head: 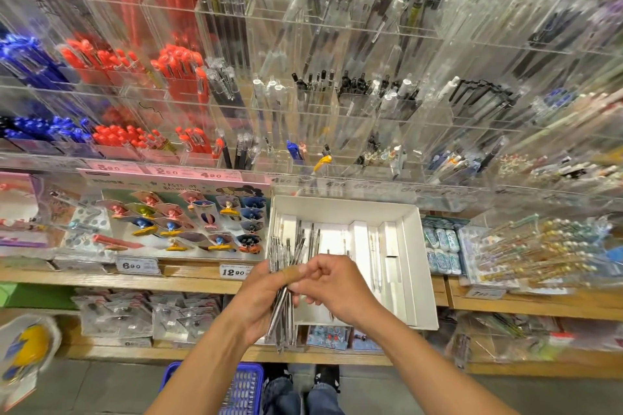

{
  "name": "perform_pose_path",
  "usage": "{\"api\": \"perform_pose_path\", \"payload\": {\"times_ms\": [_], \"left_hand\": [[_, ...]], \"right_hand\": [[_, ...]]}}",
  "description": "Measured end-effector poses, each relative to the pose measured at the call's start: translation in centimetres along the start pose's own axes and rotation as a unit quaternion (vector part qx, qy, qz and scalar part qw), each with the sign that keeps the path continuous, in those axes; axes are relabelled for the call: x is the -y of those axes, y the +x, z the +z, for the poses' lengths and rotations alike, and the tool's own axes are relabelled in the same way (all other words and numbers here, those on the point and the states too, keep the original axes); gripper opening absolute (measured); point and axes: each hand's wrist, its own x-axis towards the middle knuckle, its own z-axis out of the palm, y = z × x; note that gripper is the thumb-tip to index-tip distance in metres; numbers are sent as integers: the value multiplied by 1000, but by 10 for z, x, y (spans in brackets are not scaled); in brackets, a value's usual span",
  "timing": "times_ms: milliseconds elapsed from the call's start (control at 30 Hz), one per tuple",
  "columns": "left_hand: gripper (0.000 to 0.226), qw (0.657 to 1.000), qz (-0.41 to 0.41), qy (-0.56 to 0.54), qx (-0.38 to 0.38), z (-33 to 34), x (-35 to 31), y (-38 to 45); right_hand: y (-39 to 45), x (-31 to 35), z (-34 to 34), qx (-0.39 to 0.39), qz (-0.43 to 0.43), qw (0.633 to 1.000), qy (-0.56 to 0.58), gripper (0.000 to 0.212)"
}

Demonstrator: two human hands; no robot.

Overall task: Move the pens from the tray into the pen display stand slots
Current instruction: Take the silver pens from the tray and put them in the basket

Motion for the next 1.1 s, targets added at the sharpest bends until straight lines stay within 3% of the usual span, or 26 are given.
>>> {"api": "perform_pose_path", "payload": {"times_ms": [67, 133, 200, 300, 467, 567, 700, 800, 867, 967, 1100], "left_hand": [[51, 1000, 6, -12, -17, -2, 1, 2], [42, 999, 15, -30, -26, -3, 0, 4], [40, 998, 23, -41, -31, -4, -2, 5], [43, 998, 24, -47, -38, -7, -4, 6], [45, 997, 26, -50, -51, -10, -1, 7], [47, 997, 27, -53, -50, -8, 1, 6], [47, 996, 28, -57, -56, -8, 0, 8], [47, 996, 36, -50, -62, -5, 0, 7], [50, 995, 43, -54, -67, -3, 0, 6], [67, 996, 36, -68, -54, -1, 1, 6], [103, 996, 28, -55, -71, -1, 2, 5]], "right_hand": [[7, -4, -7, 14, 16, 1000, 10, 16], [21, -16, -15, -28, 64, 997, -23, 17], [39, -37, -19, -108, 130, 967, -189, 18], [56, -65, -6, -69, 184, 895, -401, 20], [73, -78, 9, -83, 197, 873, -439, 52], [76, -76, 17, -105, 216, 884, -402, 51], [65, -58, 6, -136, 186, 923, -308, 32], [44, -30, -2, -152, 128, 972, -125, 21], [26, -10, 2, -118, 82, 989, -32, 19], [5, 6, 17, -72, 28, 997, -4, 18], [-3, 6, 32, -76, 12, 997, 25, 19]]}}
